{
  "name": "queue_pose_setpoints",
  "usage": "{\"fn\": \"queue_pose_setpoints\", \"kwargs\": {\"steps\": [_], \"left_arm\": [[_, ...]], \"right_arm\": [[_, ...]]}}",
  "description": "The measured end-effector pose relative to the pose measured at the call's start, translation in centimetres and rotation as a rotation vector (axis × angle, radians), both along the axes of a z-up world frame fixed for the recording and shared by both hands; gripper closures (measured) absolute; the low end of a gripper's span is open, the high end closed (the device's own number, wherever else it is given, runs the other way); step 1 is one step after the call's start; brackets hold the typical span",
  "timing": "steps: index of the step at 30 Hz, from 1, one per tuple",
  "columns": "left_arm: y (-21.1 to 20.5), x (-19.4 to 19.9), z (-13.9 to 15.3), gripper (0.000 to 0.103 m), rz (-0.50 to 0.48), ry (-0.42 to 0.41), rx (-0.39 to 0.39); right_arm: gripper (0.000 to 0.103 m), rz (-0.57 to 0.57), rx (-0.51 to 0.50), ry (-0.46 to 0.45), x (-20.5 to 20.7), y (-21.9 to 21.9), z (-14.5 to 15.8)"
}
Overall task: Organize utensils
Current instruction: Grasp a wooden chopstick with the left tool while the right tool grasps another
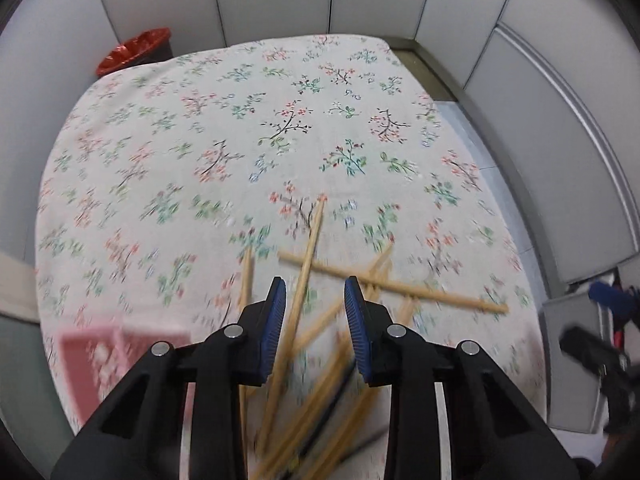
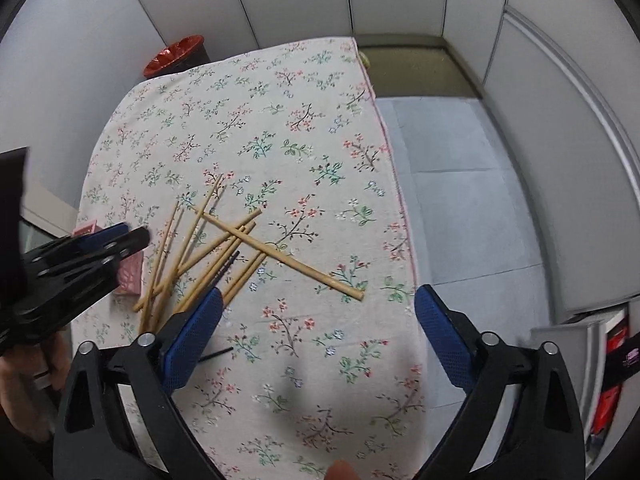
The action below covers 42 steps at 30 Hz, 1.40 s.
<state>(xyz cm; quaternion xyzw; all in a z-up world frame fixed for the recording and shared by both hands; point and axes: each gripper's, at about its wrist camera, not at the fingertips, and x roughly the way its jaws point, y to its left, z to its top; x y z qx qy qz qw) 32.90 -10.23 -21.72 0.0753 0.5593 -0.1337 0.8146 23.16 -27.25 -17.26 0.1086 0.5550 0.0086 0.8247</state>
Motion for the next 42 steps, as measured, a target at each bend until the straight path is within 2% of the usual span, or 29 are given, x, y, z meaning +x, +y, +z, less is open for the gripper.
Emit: {"fn": "queue_pose_setpoints", "kwargs": {"steps": [4,11,12,13,15,21,24,29,31,33,38,40,42], "left_arm": [[-1.3,2.9,-2.1,0.072,0.002,0.030,0.021],[-2.4,6.1,-5.8,0.072,0.039,0.095,0.069],[-2.3,6.3,-6.0,0.077,0.049,0.098,0.063],[-2.2,6.3,-6.0,0.092,0.058,0.099,0.056],[-1.9,6.1,-5.7,0.094,0.066,0.091,0.044],[-0.5,3.6,-2.8,0.095,0.059,0.020,0.032],[0.7,0.9,0.1,0.096,0.058,-0.030,0.005],[4.1,-4.2,5.2,0.096,0.038,-0.128,-0.094],[5.2,-6.0,6.7,0.096,0.039,-0.166,-0.103],[6.7,-8.1,8.1,0.097,0.045,-0.219,-0.109],[9.6,-10.8,9.8,0.097,0.073,-0.282,-0.192],[10.8,-11.4,10.5,0.097,0.074,-0.309,-0.230],[11.7,-11.7,10.5,0.098,0.079,-0.313,-0.241]], "right_arm": [[0.018,-0.016,0.014,0.035,1.0,-0.3,-1.7],[0.017,-0.043,0.051,0.052,1.6,-1.4,-2.5],[0.017,-0.047,0.056,0.055,1.7,-1.6,-2.6],[0.017,-0.050,0.064,0.058,1.7,-1.7,-2.7],[0.017,-0.047,0.065,0.063,1.7,-1.6,-2.9],[0.017,-0.035,0.067,0.074,2.0,-1.3,-3.3],[0.018,-0.031,0.088,0.076,2.2,-0.9,-3.4],[0.033,0.015,0.109,0.071,2.8,0.9,-3.6],[0.044,0.057,0.123,0.067,3.2,2.3,-3.7],[0.047,0.094,0.140,0.059,3.6,3.8,-3.8],[0.055,0.179,0.097,0.036,5.5,7.8,-3.8],[0.061,0.211,0.093,0.046,6.6,9.2,-4.4],[0.068,0.247,0.042,0.057,8.2,11.0,-5.4]]}}
